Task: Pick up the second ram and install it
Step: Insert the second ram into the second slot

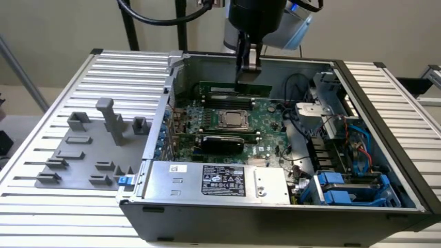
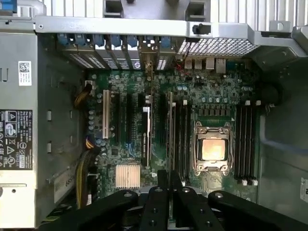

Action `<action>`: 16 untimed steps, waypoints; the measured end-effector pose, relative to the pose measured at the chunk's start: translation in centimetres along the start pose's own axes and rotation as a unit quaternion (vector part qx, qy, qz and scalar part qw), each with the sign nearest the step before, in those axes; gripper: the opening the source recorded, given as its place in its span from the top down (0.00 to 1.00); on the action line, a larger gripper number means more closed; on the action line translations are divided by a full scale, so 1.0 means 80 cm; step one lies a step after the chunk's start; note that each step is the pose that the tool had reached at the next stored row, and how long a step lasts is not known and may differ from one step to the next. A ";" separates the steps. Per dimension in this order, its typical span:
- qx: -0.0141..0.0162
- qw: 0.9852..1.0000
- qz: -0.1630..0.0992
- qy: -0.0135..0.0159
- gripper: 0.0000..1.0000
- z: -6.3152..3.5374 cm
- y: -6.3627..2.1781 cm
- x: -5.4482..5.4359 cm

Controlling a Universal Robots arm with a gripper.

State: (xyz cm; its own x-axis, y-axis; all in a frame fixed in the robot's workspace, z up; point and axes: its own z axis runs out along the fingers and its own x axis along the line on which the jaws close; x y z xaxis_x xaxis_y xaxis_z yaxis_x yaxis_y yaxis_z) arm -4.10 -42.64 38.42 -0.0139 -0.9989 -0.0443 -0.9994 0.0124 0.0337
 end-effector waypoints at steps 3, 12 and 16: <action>0.000 1.000 0.000 0.000 1.00 0.007 -0.004 -0.014; 0.000 1.000 0.000 0.000 1.00 0.030 -0.009 -0.054; 0.000 1.000 0.001 0.000 1.00 0.039 -0.009 -0.066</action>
State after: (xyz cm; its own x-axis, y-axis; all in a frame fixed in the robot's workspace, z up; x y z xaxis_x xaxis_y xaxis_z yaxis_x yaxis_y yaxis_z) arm -3.40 -37.25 35.50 -0.0149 -0.9989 -0.0444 -0.9993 0.0134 0.0337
